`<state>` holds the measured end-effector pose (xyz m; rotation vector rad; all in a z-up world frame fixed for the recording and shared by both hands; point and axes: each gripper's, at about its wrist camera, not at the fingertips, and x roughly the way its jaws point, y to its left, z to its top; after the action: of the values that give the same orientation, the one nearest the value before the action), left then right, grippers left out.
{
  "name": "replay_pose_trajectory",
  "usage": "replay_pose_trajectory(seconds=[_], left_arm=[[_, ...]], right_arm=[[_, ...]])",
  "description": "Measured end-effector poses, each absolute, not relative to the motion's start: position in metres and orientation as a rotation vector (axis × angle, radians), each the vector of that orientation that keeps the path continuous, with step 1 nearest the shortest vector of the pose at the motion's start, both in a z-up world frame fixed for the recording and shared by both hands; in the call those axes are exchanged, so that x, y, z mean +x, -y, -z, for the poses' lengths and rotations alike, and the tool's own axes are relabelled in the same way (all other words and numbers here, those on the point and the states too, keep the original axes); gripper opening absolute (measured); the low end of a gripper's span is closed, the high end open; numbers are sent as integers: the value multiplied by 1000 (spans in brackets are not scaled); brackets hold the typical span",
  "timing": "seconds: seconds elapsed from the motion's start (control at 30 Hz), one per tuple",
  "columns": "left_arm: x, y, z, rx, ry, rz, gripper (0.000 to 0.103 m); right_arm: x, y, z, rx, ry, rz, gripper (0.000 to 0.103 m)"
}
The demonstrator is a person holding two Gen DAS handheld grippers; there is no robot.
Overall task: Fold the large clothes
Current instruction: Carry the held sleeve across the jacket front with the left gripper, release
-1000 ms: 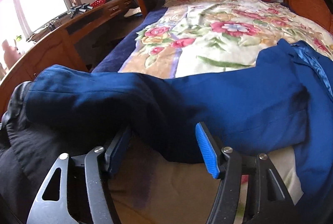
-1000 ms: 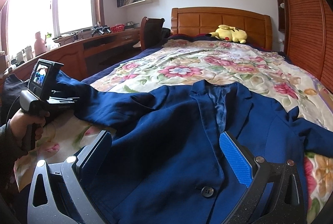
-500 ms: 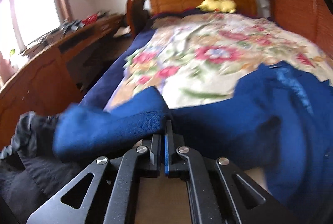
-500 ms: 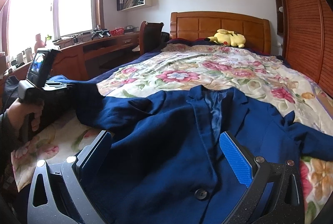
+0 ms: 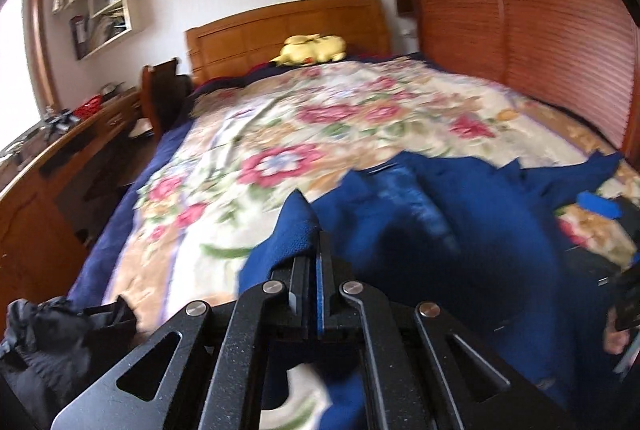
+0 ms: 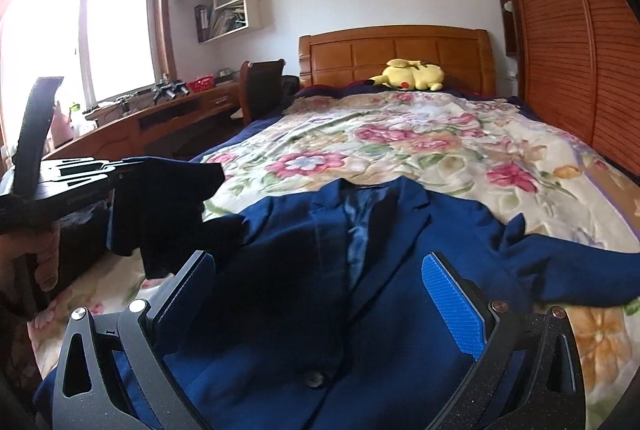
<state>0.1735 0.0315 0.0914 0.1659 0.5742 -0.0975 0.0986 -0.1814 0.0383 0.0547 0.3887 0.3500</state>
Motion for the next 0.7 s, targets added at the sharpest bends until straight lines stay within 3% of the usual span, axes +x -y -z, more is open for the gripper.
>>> replay_pose_trajectory(seconds=[0.27, 0.33, 0.5, 0.67, 0.7], left_arm=[[168, 14, -91, 182, -601, 164, 3], [163, 17, -86, 168, -606, 182, 7], [143, 14, -72, 147, -601, 176, 36], [109, 2, -58, 125, -604, 189, 43], [105, 1, -56, 124, -607, 195, 50]], right_arm=[[97, 190, -37, 71, -400, -332, 103], [96, 188, -37, 67, -402, -333, 103], [93, 194, -41, 67, -407, -340, 103], [97, 195, -40, 72, -414, -349, 103], [99, 193, -40, 72, -416, -351, 103]])
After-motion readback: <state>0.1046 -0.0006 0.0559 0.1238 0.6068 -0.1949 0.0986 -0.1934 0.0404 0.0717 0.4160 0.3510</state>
